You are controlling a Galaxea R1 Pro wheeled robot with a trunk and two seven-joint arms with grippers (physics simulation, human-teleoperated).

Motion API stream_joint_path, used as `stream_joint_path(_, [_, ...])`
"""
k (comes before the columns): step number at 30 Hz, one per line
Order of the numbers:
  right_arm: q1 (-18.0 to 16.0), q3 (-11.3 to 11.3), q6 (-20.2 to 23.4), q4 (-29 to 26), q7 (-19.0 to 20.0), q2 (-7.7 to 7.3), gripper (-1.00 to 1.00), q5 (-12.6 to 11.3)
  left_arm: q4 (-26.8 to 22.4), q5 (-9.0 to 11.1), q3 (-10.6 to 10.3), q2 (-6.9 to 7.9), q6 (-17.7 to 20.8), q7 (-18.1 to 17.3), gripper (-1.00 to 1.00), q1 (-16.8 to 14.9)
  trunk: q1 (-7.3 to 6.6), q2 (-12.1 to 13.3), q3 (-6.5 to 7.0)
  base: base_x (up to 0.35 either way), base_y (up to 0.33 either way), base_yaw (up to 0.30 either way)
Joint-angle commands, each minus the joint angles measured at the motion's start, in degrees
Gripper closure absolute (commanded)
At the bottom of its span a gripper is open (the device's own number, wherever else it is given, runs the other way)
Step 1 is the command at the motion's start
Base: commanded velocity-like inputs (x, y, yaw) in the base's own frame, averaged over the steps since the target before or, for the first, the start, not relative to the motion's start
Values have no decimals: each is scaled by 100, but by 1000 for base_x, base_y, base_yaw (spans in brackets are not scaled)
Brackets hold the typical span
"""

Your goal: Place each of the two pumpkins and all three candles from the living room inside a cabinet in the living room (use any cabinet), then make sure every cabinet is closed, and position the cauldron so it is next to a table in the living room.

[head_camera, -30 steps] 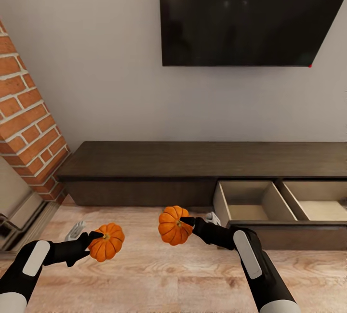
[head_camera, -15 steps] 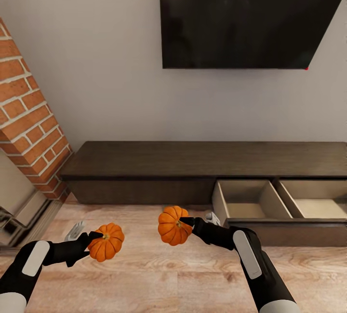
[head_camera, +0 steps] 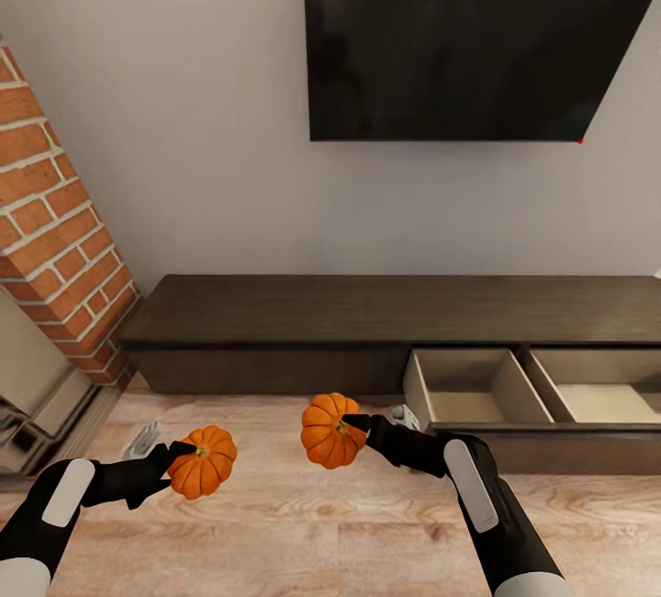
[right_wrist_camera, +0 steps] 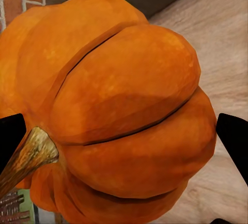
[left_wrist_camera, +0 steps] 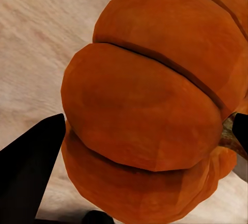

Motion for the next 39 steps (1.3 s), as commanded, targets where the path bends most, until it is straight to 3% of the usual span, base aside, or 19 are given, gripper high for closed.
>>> stream_joint_path(1, [-2,3,0,0,-2,0,100,-4,0,0,-1,-2,1,1,100,0,-23,42,18,0,0,0])
stream_joint_path(15, [0,-18,-4,0,0,0,100,-5,-10,8,-1,4,93,-13,100,0,-330,603,270,0,0,0])
stream_joint_path(22, [2,20,-298,0,5,0,100,-4,-110,39,4,15,291,-24,100,0,-484,884,395,0,0,0])
stream_joint_path(24, [2,30,-324,0,6,-5,100,2,-162,200,1,53,307,-24,100,0,-528,964,431,0,0,0])
stream_joint_path(27, [2,41,-339,0,5,-1,100,22,-195,693,-34,232,323,-25,100,0,-594,1084,485,0,0,0])
stream_joint_path(29, [2,41,-341,0,4,-4,100,17,-200,841,-48,290,325,-25,100,4,-638,1165,521,0,0,0])
stream_joint_path(36, [2,35,-336,-7,-11,-8,100,-1,-202,941,-31,335,332,-30,100,9,-791,1445,647,0,0,0])
stream_joint_path(39, [2,38,-312,-8,-28,-4,100,4,-202,1193,-33,341,341,-47,100,12,-857,1566,701,0,0,0])
